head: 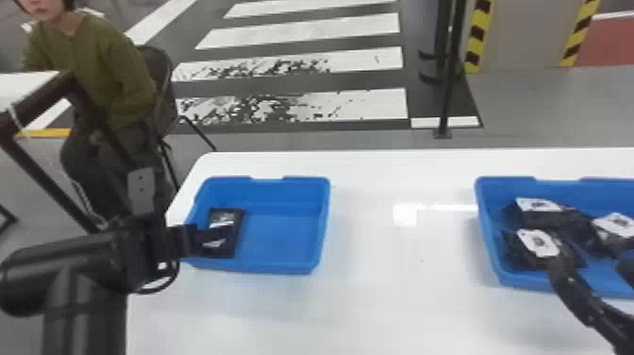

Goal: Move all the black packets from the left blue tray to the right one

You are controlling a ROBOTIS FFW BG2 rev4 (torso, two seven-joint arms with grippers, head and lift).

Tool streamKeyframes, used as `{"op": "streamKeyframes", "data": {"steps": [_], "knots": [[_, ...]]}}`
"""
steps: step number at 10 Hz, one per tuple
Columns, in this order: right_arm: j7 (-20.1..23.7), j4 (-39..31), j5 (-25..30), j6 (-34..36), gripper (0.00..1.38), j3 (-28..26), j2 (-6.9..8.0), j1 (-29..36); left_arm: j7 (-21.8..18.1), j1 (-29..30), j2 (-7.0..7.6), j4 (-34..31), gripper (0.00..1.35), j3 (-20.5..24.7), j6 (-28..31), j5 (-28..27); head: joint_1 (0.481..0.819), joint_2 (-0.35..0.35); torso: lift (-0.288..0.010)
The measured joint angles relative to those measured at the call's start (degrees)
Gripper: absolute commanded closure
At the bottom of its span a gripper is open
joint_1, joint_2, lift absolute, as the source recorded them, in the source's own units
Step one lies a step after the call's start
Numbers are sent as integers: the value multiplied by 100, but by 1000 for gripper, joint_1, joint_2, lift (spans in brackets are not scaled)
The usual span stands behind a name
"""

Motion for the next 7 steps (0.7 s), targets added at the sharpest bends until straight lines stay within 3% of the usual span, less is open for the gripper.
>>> {"op": "streamKeyframes", "data": {"steps": [2, 3, 5, 6, 7], "knots": [[41, 72, -132, 57, 182, 0, -8, -32, 182, -262, -14, 351, 351, -95, 60, -59, 695, 212, -140], [61, 105, -195, 89, 183, 0, -14, -44, 218, -461, -25, 647, 535, -115, 84, -145, 695, 213, -140], [103, 157, -279, 152, 186, 0, -23, -84, 217, -785, 10, 1183, 1041, -130, 199, -272, 695, 219, -140], [110, 176, -343, 164, 199, -2, -25, -82, 210, -802, 25, 1234, 1208, -162, 214, -303, 695, 219, -140], [111, 190, -413, 171, 205, -8, -29, -64, 191, -767, 36, 1240, 1205, -220, 147, -348, 695, 219, -140]]}}
